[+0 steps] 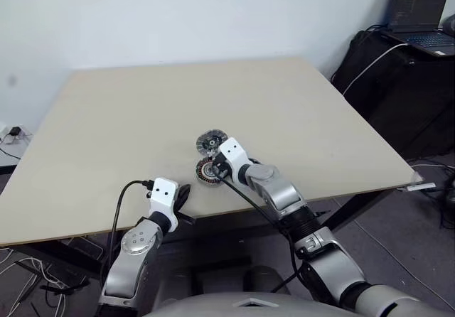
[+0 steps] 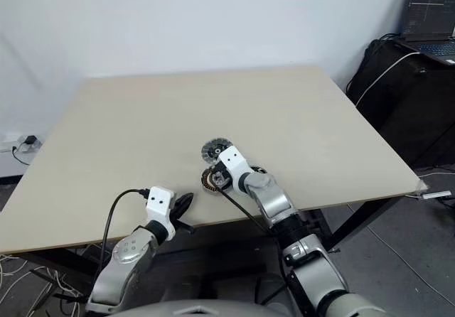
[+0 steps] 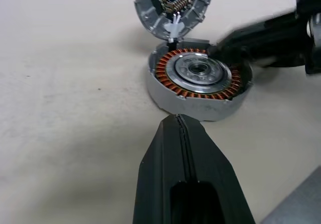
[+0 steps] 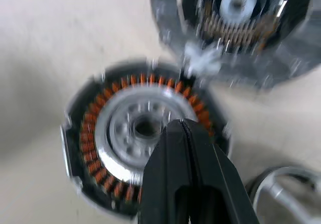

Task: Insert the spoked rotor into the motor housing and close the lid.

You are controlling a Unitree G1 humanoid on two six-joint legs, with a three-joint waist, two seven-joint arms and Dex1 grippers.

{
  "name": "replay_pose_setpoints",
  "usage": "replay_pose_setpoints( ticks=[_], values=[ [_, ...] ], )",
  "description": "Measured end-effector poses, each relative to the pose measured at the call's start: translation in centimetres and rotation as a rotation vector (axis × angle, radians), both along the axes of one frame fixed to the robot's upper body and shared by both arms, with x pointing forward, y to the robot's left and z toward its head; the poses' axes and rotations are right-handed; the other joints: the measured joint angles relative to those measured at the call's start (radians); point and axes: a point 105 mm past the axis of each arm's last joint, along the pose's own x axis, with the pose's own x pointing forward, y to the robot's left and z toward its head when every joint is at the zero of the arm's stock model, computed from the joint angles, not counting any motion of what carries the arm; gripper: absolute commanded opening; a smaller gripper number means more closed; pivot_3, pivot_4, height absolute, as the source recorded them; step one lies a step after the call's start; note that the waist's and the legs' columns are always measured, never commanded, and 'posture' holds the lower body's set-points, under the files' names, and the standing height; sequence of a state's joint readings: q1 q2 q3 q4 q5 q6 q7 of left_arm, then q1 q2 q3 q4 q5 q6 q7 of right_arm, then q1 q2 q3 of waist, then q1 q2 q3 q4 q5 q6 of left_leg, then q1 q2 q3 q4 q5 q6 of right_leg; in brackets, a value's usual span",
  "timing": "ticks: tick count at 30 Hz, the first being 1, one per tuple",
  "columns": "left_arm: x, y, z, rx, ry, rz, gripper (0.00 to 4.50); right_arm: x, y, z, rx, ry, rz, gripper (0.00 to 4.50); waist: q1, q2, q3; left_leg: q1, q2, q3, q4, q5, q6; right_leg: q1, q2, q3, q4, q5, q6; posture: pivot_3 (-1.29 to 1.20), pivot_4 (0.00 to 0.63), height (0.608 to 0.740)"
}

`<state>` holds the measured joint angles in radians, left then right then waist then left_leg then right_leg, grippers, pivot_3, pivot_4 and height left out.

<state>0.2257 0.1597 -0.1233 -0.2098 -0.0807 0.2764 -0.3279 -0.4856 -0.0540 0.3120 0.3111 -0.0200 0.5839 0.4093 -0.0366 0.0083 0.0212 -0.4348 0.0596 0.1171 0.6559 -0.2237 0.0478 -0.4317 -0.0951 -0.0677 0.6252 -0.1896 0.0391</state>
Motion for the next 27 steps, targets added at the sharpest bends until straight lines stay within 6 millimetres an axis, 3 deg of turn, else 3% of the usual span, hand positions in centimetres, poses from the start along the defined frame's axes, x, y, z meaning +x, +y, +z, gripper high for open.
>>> replay_pose_setpoints(
  ticks=[7,10,13,17,23,27],
  values=[
    [0.0,-0.1,0.0,-0.001,-0.001,-0.003,0.00,0.2,1.5,1.4,0.064,-0.043,0.021,0.03,0.001,0.000,0.000,0.000,0.000,0.000,0.000,0.000,0.000,0.000,0.000,0.000,0.000,0.000,0.000,0.00,0.000,0.740],
    [0.0,-0.1,0.0,-0.001,-0.001,-0.002,0.00,0.0,1.1,0.6,0.041,-0.022,0.021,0.03,0.001,0.000,0.000,0.000,0.000,0.000,0.000,0.000,0.000,0.000,0.000,0.000,0.000,0.000,0.000,0.00,0.000,0.740],
    [0.0,-0.1,0.0,-0.001,0.000,-0.002,0.00,-1.1,-0.2,-1.8,-0.029,0.038,0.036,0.03,0.002,0.000,0.000,0.000,0.000,0.000,0.000,0.000,0.000,0.000,0.000,0.000,0.000,-0.001,-0.001,0.00,0.000,0.740],
    [-0.1,0.0,-0.1,-0.002,0.004,0.001,0.00,-1.7,-0.9,-1.9,-0.032,0.047,0.048,0.03,0.001,0.001,-0.001,0.001,0.000,0.000,0.000,0.000,-0.001,0.001,0.000,0.000,0.000,-0.001,-0.001,0.00,0.000,0.740],
    [0.0,-0.1,0.0,-0.003,0.002,-0.003,0.00,-1.7,-0.9,-1.5,-0.007,0.052,0.035,0.03,0.001,0.001,-0.001,0.001,0.000,0.000,0.000,0.000,-0.001,0.001,0.000,0.000,0.000,-0.001,-0.001,0.00,0.000,0.740],
    [0.0,-0.1,0.0,-0.003,0.000,-0.004,0.00,-0.9,-0.9,0.2,0.049,0.009,0.001,0.03,0.001,0.001,0.000,0.000,0.000,0.000,0.000,0.000,-0.001,0.000,0.000,0.000,0.000,-0.001,-0.001,0.00,0.000,0.740]
  ],
)
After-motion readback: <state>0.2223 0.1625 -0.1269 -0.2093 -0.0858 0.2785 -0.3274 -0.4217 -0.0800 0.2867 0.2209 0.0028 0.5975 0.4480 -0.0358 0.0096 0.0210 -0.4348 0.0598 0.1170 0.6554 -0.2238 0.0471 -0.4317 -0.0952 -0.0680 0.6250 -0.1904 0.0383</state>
